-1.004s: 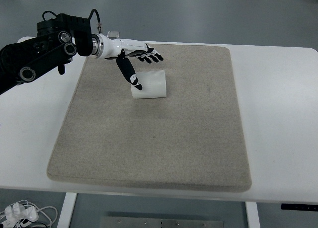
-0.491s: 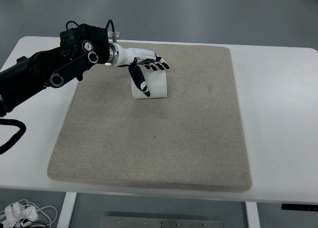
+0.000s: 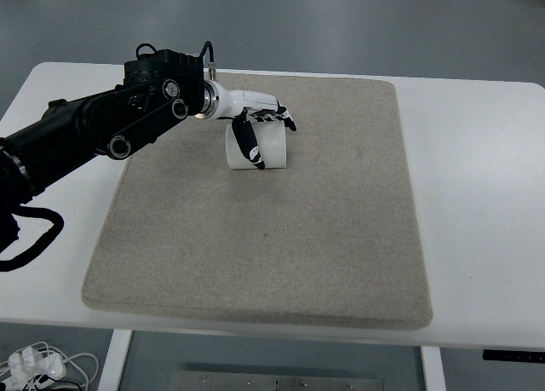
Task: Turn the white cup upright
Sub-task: 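Lower the left hand and wrap its fingers around the cup, then lift the cup with the left hand and rotate it upright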
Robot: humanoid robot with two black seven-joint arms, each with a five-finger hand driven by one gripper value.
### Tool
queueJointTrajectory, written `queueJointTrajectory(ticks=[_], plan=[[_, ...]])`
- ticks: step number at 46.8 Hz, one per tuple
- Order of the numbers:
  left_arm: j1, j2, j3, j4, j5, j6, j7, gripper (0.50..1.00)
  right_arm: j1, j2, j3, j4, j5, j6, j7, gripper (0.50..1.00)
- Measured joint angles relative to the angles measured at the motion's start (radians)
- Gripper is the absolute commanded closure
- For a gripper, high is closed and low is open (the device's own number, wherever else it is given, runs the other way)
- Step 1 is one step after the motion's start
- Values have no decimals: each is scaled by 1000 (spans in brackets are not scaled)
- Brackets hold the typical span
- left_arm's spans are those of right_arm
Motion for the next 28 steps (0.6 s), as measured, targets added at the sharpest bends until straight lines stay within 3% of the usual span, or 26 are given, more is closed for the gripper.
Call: queueJointTrajectory(ticks=[3,10,14,28], plan=[[0,0,0,0,4,8,0,724,0,0,0,0,0,0,0,548],[0,6,0,1,6,27,-5,881,0,0,0,0,0,0,0,548],[-3,11,0,1,-1,26,-8,934,0,0,0,0,0,0,0,548],[-47,45,-24,14,-116,12,-35,949,0,0,0,0,0,0,0,548]])
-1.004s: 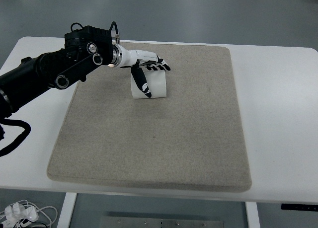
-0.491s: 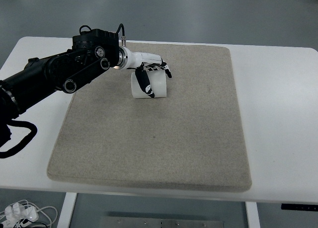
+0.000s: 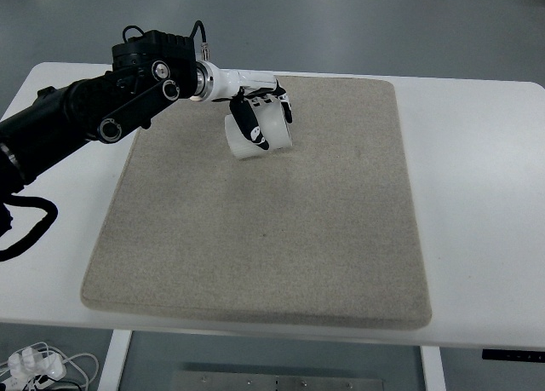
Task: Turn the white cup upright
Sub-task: 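Lift the cup with the left hand and rotate it upright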
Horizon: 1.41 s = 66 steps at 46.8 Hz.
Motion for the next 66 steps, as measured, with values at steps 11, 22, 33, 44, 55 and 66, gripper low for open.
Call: queueJointTrajectory(ticks=[11,22,33,44,55,66], plan=[[-13,73,-3,0,-284,-26,-31,945,0,0,0,0,0,0,0,548],[6,127,-19,39,-541,-80,-127,937,0,0,0,0,0,0,0,548],[62,121,-45,157,-667,-128,-331,930,0,0,0,0,0,0,0,548],[159,103,-123,222,-755,-128,-507,894,0,0,0,0,0,0,0,548],[220,48,-127,236,-759,-128,-636,911,0,0,0,0,0,0,0,548],[231,25,-119,254,-747,-128,-638,909,0,0,0,0,0,0,0,548]])
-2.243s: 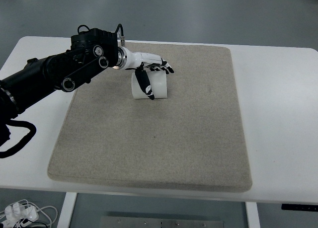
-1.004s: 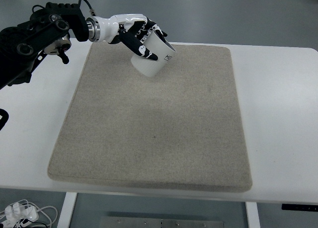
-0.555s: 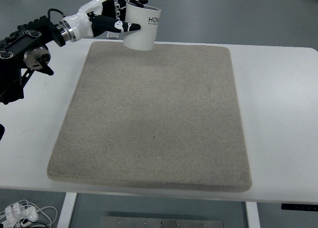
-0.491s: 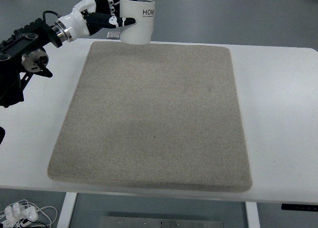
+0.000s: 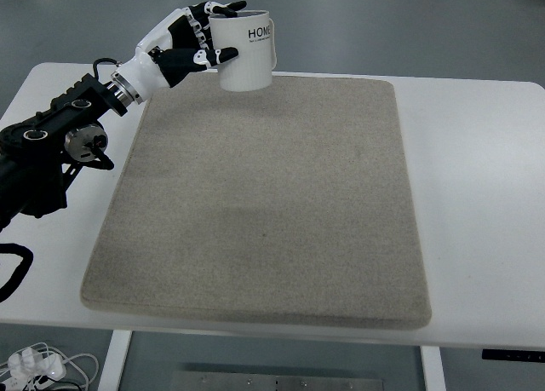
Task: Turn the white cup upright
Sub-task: 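Lift the cup with the left hand and rotate it upright, then lower the upright cup onto the mat with the left hand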
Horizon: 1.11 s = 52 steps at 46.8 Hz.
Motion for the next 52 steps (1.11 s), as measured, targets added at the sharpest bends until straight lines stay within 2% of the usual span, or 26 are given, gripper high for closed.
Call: queueJointTrajectory(ticks=[11,17,39,47,52], plan=[[2,-43,29,76,62,0,0,911,0,0,0,0,0,0,0,548],[11,-62,42,80,151,6,0,911,0,0,0,0,0,0,0,548],[15,-97,65,65,223,251,0,911,0,0,0,0,0,0,0,548],[29,-111,84,60,232,281,0,909,0,0,0,0,0,0,0,548],[31,-112,84,61,232,287,0,883,0,0,0,0,0,0,0,548]])
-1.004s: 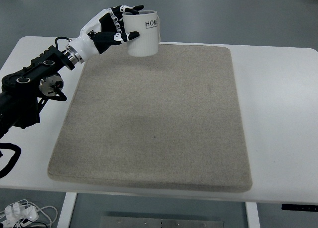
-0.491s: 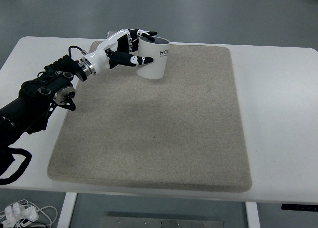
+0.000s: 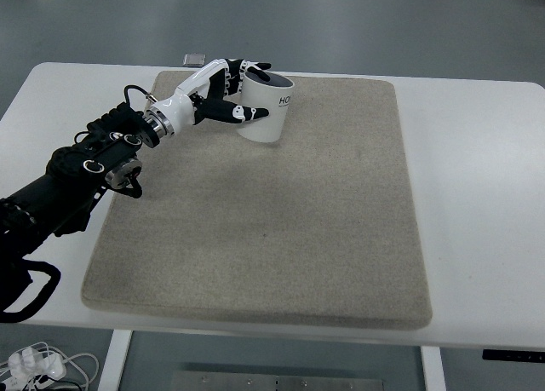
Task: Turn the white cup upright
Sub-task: 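Lower the upright cup onto the mat with the left hand, then open the left hand fingers and release the cup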
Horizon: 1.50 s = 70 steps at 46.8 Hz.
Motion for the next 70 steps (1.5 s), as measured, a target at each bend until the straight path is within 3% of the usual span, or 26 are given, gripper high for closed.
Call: queueJointTrajectory(ticks=[34,37,44,60,70], plan=[[46,-32,64,12,2,82,0,692,0,0,0,0,0,0,0,548],[47,-32,67,10,0,88,0,637,0,0,0,0,0,0,0,548],[48,-32,68,6,-5,90,0,562,0,0,0,0,0,0,0,548],[48,-33,51,-8,-14,79,1,508,0,0,0,0,0,0,0,548],[36,-23,36,-75,-35,77,0,506,0,0,0,0,0,0,0,548]])
